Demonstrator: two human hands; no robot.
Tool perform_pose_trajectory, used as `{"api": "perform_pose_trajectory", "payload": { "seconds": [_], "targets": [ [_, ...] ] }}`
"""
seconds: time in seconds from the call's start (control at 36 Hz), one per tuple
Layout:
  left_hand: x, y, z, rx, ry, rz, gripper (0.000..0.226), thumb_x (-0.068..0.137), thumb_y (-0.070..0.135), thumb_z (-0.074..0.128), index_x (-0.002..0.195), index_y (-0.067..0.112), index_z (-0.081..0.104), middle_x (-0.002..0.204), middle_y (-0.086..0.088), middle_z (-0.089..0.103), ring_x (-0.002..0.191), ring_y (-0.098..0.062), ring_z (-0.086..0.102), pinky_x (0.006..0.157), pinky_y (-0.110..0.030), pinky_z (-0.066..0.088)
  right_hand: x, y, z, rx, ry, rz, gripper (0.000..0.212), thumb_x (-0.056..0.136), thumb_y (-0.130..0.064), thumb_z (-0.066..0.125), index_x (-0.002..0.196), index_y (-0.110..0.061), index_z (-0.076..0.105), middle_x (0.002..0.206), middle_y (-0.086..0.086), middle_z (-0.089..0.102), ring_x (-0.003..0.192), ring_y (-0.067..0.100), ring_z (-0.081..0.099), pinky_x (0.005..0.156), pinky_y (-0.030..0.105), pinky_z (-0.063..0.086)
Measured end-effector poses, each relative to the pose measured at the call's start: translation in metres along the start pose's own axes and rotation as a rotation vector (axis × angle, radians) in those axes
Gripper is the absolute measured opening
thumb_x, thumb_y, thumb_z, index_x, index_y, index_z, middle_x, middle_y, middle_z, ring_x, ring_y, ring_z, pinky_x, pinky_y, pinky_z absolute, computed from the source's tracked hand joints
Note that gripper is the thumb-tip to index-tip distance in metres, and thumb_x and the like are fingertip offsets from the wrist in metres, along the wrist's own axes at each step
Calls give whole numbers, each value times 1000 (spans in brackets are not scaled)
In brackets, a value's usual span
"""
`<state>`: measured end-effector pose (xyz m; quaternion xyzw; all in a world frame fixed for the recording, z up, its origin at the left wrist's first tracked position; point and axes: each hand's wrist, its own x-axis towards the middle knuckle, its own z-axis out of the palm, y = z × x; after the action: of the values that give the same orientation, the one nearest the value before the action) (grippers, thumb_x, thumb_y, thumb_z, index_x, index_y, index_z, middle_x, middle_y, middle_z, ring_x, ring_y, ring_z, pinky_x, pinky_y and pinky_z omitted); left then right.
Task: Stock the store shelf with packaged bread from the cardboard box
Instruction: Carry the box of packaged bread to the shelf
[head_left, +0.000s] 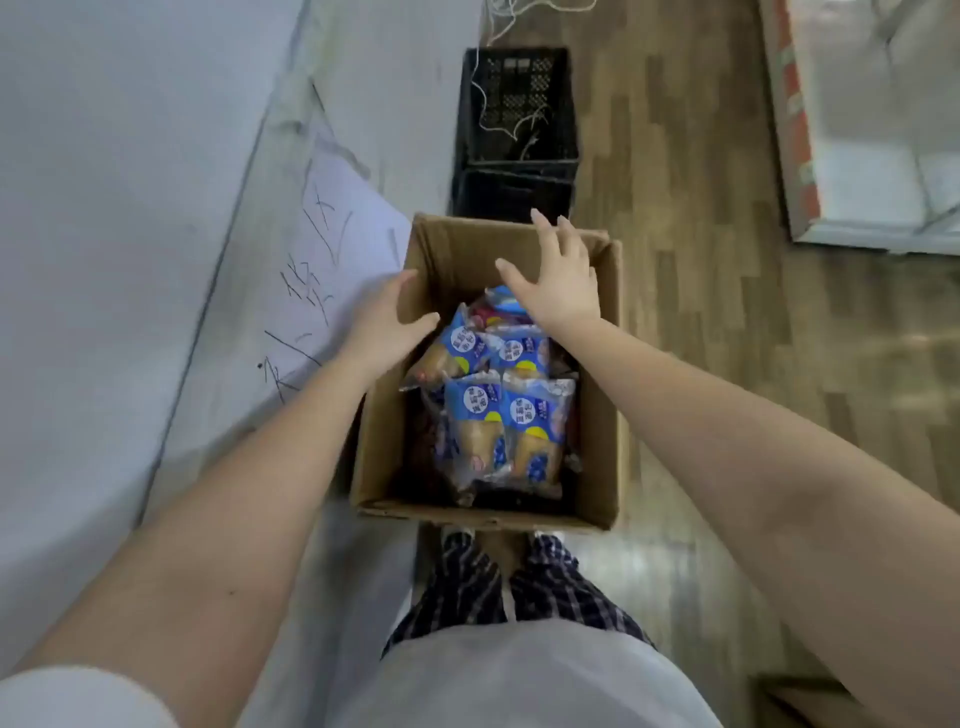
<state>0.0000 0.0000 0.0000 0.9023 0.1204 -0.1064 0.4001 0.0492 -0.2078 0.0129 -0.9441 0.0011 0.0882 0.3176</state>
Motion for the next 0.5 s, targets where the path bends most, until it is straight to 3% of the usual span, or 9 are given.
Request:
{"api": "perform_pose_trajectory", "payload": {
  "seconds": [0.19,0.31,0.42,0.5],
  "targets": [
    [-23,-38,20,50,164,9,68,84,12,64,145,8,34,147,-12,39,135,-24,37,113,-30,28,-39,36,14,-126,150,160,78,89,-56,49,151,-23,15,159,6,12,146,27,10,118,46,15],
    [-33,-43,25,46,190,-56,75,87,8,61,150,9,22,153,-11,31,137,-25,35,110,-26,26,-63,51,18,-74,207,335,79,88,-55,50,151,-24,14,158,6,15,144,29,17,115,47,22],
    [-37,-47,27,40,193,-77,78,87,4,60,152,15,19,154,-7,30,135,-25,39,108,-30,31,-86,65,20,-43,159,444,74,89,-51,53,149,-35,13,155,6,21,133,32,38,95,46,42],
    [-35,-49,29,-14,208,-120,79,86,4,61,152,15,20,152,-8,36,134,-24,41,109,-32,34,-95,71,16,-30,144,484,76,90,-42,55,150,-35,9,146,8,36,119,31,52,84,41,46]
  ]
}}
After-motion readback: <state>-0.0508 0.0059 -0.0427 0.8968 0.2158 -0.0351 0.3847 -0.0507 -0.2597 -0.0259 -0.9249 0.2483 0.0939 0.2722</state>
